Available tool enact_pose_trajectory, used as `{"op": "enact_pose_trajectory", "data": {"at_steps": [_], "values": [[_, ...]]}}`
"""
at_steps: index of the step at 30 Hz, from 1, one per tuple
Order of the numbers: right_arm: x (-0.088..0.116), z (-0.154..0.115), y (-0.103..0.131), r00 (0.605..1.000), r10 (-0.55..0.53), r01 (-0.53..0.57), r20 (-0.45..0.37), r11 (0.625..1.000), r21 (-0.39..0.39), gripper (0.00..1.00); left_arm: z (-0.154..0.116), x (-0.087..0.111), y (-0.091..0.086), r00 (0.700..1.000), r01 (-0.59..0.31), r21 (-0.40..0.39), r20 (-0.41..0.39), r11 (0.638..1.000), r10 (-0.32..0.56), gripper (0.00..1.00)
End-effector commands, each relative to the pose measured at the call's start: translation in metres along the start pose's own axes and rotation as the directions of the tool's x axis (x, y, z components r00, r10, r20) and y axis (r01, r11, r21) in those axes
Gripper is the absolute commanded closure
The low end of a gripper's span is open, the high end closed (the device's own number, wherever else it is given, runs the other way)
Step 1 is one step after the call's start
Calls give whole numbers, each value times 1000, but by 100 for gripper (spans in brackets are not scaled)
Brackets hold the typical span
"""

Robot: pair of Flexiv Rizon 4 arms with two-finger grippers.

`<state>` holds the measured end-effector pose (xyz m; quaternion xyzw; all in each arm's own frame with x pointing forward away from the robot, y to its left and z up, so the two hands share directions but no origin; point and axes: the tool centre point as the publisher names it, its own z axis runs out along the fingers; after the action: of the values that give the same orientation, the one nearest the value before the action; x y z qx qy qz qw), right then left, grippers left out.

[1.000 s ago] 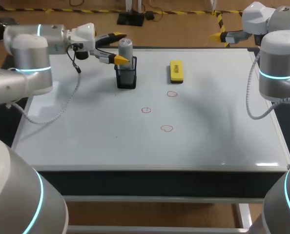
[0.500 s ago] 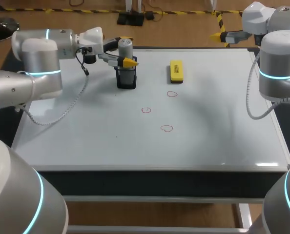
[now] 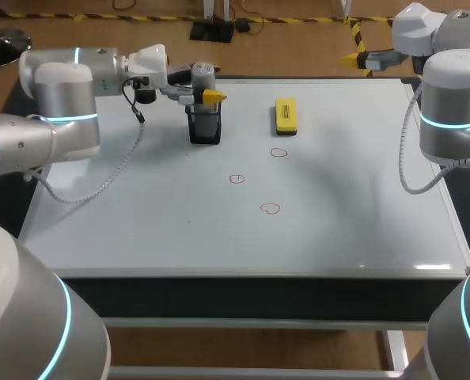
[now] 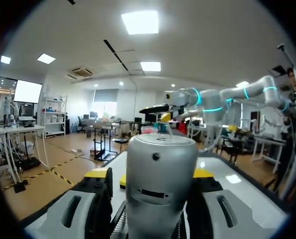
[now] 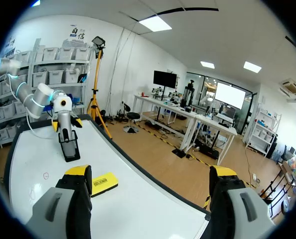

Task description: Pick up the inspection probe, press it on each red-marked spot on the whiteboard one by one, put down the probe, pick up the eraser, and wipe off all the red marks.

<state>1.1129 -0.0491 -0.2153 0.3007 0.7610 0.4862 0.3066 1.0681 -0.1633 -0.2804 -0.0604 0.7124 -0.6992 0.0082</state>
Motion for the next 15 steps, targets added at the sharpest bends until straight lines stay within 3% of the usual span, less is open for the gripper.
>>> {"op": "enact_pose_trajectory", "data": {"at_steps": [1, 15], "values": [[0, 0, 0, 1000, 0, 0, -1, 1000, -1, 0, -2, 0, -1, 1000, -11, 1, -14, 1000, 11, 100], [0, 0, 0, 1000, 0, 0, -1, 1000, -1, 0, -6, 14, -25, 999, -49, 6, -14, 999, 49, 100]]}}
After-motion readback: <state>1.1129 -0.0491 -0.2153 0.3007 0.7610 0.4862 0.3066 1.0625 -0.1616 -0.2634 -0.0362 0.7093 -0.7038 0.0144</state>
